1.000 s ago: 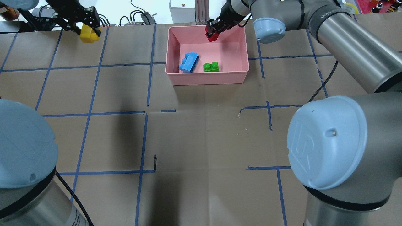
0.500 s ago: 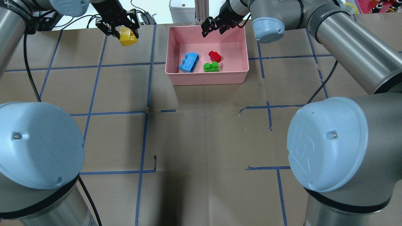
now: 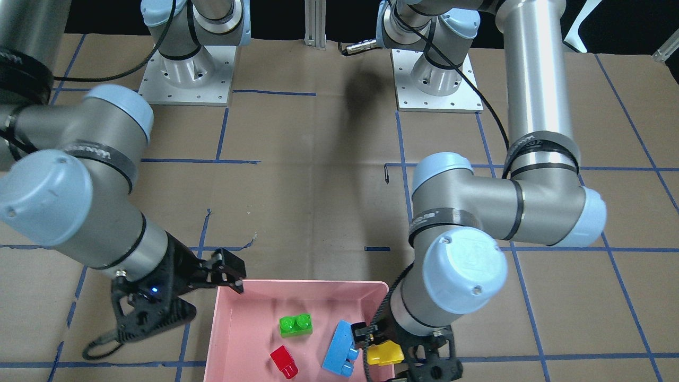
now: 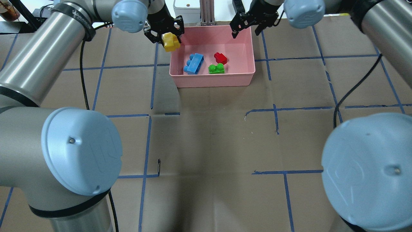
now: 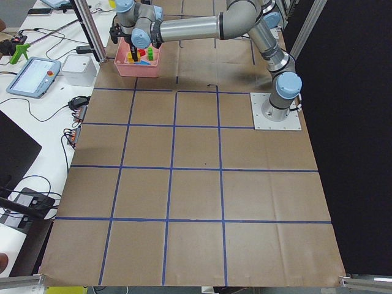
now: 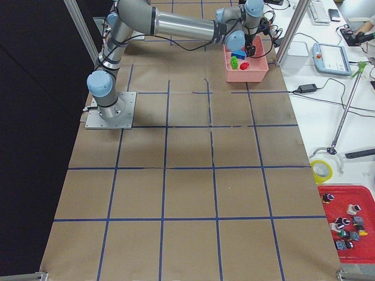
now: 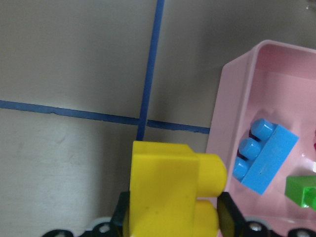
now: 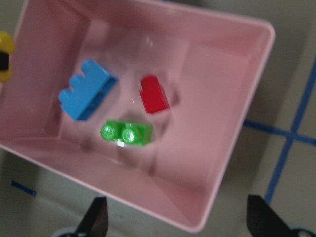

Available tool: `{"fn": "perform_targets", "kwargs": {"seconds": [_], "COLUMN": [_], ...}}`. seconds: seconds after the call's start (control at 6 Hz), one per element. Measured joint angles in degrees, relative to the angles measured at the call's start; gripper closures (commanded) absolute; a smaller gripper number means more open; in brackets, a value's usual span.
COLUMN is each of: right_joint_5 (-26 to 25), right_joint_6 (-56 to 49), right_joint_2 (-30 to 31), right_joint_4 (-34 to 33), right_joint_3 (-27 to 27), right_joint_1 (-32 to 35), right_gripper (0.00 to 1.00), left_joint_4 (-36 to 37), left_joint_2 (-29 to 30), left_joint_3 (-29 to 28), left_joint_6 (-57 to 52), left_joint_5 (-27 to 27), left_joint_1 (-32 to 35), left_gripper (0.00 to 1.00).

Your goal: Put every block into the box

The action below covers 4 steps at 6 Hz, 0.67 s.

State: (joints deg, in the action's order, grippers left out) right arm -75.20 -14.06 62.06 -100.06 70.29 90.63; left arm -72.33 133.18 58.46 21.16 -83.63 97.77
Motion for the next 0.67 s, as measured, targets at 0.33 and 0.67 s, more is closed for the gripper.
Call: {"fn": "perform_targets", "kwargs": {"seconds": [0.33,0.67], "right_joint_5": [-6.43,-8.80], "right_joint_6": [1.09,5.59], "right_joint_2": [12.27,25.69], "right_joint_4": [13.08,14.15], "right_joint_3": [2.67,12.72], "right_joint_1": [-1.83,-1.58], "right_gripper": [0.00,0.00], "left_joint_4": [3.71,6.76], "left_joint_2": [4.71,5.68], "left_joint_3": [-2.63,-3.55], "left_joint_6": [6.05,6.32], "left_joint_5": [-0.21,-0.62], "left_joint_1": [4.26,5.14], "left_gripper": [0.16,0.02]}}
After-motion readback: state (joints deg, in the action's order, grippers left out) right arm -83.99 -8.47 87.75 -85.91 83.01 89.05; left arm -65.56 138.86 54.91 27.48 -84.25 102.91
